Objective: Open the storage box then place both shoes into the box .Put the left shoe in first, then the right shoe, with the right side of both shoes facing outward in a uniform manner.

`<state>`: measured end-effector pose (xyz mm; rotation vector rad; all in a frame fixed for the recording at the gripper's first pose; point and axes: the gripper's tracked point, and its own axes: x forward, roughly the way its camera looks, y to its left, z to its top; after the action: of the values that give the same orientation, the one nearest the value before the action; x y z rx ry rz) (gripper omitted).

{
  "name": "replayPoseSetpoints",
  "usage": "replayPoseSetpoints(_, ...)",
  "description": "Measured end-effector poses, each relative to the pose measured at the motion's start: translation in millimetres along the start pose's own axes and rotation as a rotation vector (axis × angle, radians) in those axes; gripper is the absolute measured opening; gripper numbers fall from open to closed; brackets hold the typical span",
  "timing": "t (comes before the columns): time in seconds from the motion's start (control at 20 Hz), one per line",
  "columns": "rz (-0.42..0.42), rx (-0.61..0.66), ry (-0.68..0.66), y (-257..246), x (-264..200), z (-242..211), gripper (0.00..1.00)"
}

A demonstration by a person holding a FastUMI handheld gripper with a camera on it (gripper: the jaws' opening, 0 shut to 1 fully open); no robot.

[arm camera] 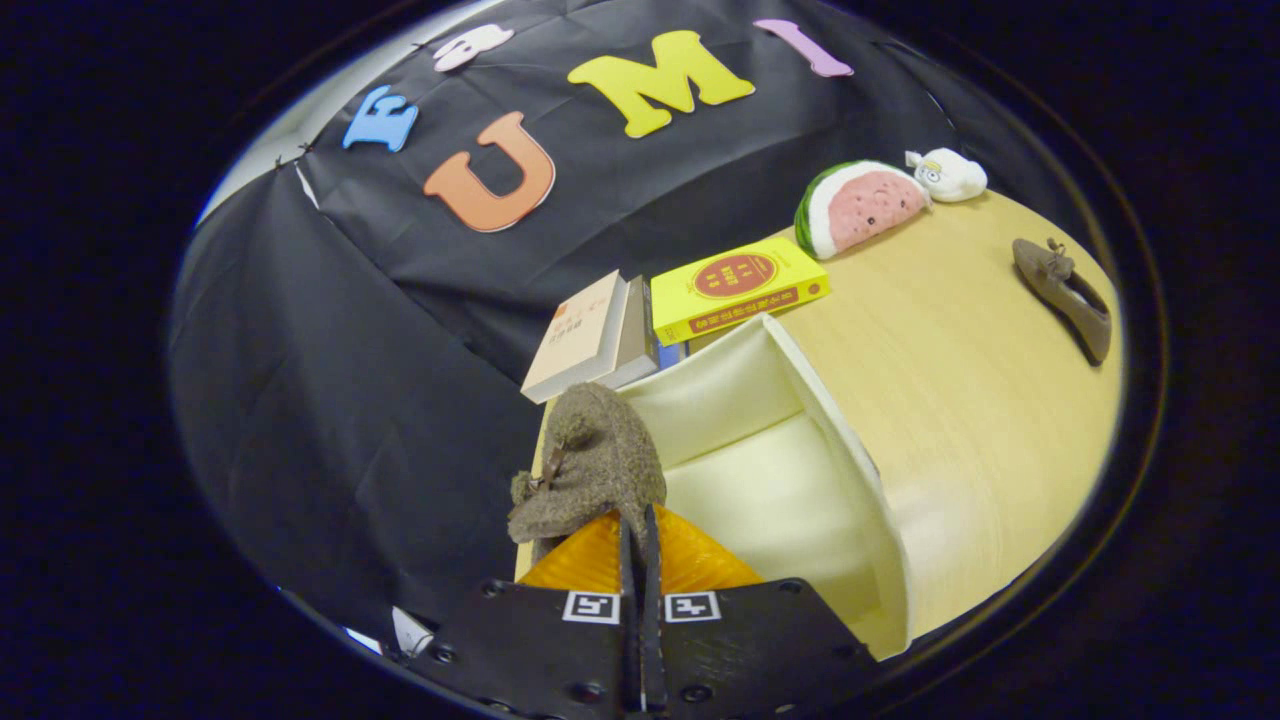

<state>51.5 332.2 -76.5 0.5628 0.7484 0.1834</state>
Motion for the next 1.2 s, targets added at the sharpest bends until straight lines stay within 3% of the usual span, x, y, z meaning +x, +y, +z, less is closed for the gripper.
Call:
replayPoseSetpoints(0.1, 0.034, -0.012, 0.005, 6, 2, 0, 0.06)
replayPoseSetpoints(0.25, 0.094, -0.045, 0.000, 20, -2, 1, 0.25)
replayPoseSetpoints(0.5, 0.136, -0.229, -0.083, 32, -28, 17, 0.80)
replayPoseSetpoints(0.75, 0.118, -0.441, -0.247, 18, -74, 47, 0.94)
replayPoseSetpoints(0.95, 0.118, -0.496, -0.309, -13, -115, 70, 0.96)
replayPoseSetpoints(1.2, 0.046, -0.535, -0.384, -96, -166, 121, 0.96)
